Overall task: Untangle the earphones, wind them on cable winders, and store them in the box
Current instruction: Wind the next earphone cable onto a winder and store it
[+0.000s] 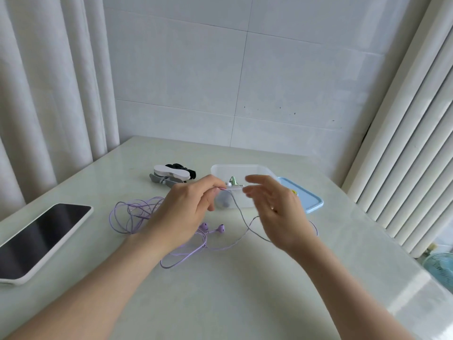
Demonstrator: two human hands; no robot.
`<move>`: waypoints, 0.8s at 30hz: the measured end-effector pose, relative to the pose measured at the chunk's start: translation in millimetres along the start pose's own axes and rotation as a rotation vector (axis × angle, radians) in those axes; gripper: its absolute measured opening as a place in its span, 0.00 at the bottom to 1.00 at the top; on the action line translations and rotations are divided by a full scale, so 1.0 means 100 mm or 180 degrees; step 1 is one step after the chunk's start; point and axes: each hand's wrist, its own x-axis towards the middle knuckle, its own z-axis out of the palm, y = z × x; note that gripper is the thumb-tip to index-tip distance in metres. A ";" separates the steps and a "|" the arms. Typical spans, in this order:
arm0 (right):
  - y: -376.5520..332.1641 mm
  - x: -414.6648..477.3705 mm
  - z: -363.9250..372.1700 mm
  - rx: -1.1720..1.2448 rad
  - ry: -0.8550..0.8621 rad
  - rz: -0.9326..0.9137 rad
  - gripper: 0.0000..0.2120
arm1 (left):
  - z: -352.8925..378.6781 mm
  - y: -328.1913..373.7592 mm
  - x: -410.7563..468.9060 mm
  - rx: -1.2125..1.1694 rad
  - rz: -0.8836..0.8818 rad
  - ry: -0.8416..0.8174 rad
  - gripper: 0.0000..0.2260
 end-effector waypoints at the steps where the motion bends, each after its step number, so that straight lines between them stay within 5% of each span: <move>1: -0.05 -0.04 0.05 0.0127 -0.0167 -0.0083 0.12 | 0.00 0.02 0.00 -0.0055 0.0027 -0.0007 0.09; 5: -0.10 -0.11 0.24 -0.0342 -0.0333 -0.0370 0.08 | 0.00 0.08 0.01 -0.0123 0.0041 -0.0211 0.02; 9: -0.12 -0.03 0.13 -0.0065 0.0259 0.0116 0.08 | 0.02 -0.01 -0.01 0.0482 0.0067 -0.0460 0.05; 14: -0.27 0.09 -0.13 0.3480 0.1173 0.1462 0.11 | 0.00 -0.20 -0.02 0.1061 -0.0118 -0.0343 0.06; 17: -0.30 0.11 -0.23 0.4586 0.1306 0.1775 0.07 | -0.01 -0.31 -0.03 0.1235 -0.0271 -0.0279 0.12; 20: -0.27 0.10 -0.26 0.3927 0.1467 0.2076 0.07 | -0.01 -0.34 -0.04 0.1246 -0.0338 -0.0136 0.11; 24: -0.25 0.05 -0.20 0.1077 0.1043 0.1288 0.11 | 0.00 -0.26 -0.01 0.1127 -0.0218 -0.0174 0.19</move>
